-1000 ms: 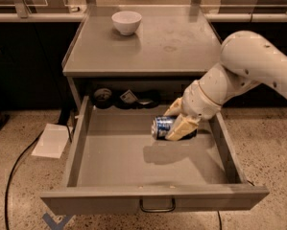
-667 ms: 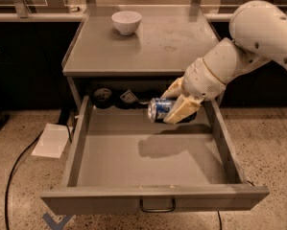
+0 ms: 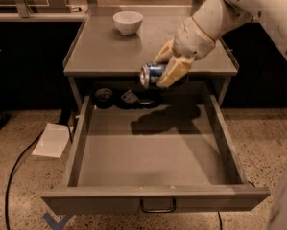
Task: Pick pepsi can from top drawer and place on counter
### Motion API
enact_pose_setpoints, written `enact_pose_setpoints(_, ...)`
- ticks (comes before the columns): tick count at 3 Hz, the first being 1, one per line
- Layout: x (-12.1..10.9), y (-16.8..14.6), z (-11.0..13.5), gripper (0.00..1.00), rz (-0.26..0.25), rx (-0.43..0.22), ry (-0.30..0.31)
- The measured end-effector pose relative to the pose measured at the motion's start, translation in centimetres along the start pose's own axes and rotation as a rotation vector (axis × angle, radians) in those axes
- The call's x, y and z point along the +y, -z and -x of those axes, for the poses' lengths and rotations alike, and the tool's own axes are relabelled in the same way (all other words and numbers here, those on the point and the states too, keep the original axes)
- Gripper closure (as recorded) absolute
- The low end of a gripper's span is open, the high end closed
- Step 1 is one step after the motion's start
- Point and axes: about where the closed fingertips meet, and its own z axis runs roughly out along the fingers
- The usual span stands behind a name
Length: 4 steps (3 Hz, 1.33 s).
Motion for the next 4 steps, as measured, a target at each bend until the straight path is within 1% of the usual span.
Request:
enact_pose_setpoints(1,-2.0,2.0,1.9,1.00,-0.065,-0.008,0.038)
enact_pose_setpoints(2,-2.0,2.0,1.9,1.00,-0.065,-0.008,0.038)
enact_pose_setpoints(3,-3.1,2.1,1.9,1.00,-0.078,0.002,0.060)
enact_pose_setpoints(4,-5.4,1.2,0.9,1.00,-0.065,0.044,0.105)
